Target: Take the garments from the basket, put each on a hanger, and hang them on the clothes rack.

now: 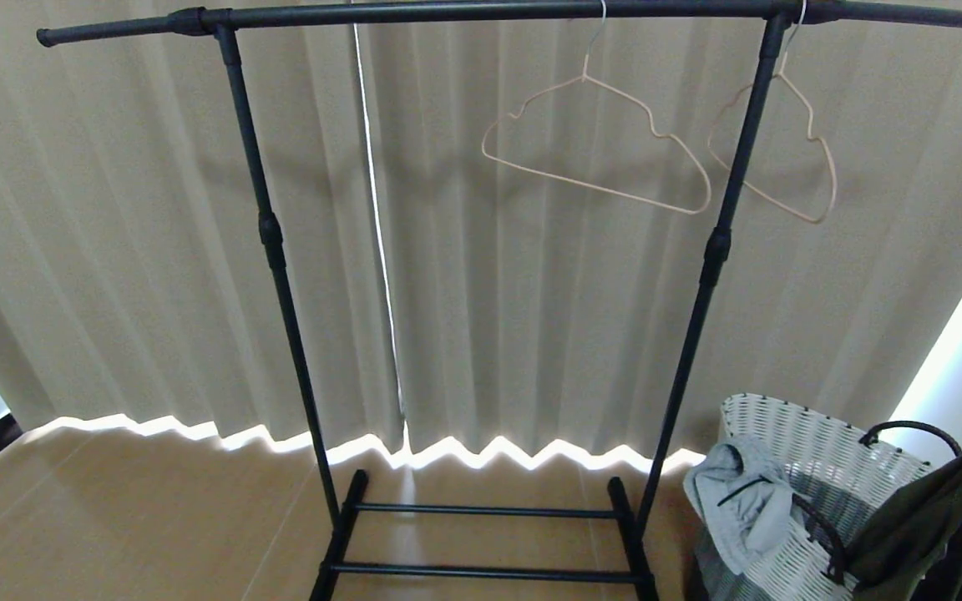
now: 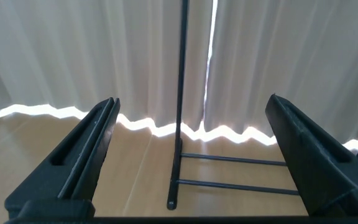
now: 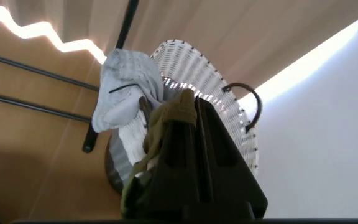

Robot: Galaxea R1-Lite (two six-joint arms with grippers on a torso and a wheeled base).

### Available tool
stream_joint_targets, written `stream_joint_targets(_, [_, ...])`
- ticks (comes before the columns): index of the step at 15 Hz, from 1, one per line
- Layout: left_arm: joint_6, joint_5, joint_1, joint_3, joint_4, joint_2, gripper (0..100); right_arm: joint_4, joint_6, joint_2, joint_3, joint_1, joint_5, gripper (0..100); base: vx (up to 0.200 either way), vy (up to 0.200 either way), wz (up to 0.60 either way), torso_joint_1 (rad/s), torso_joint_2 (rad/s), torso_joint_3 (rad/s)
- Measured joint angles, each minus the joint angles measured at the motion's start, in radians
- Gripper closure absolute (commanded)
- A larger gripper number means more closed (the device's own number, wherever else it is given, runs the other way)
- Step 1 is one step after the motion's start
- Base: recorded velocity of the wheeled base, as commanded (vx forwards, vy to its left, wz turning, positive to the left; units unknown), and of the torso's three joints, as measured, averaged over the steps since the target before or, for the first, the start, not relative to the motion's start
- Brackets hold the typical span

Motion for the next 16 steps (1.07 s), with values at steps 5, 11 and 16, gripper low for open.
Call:
stream_joint_targets(5, [0.02, 0.0, -0.001, 0.0, 0.001, 0.0, 0, -0.003, 0.002, 0.012, -0.028, 0.105, 0.017, 100, 0.0, 0.0, 0.0, 0.0, 0.0, 0.0])
stream_joint_targets(11, [0.085, -0.074, -0.001, 0.0, -0.105, 0.0, 0, -0.005, 0.094, 0.051, -0.101, 0.223, 0.045, 100, 0.0, 0.0, 0.0, 0.0, 0.0, 0.0])
stream_joint_targets(16, [0.084, -0.36, -0.007, -0.106, -0.165, 0.057, 0, -0.016, 0.208, 0.074, -0.163, 0.36, 0.069, 100, 0.0, 0.0, 0.0, 0.0, 0.0, 0.0])
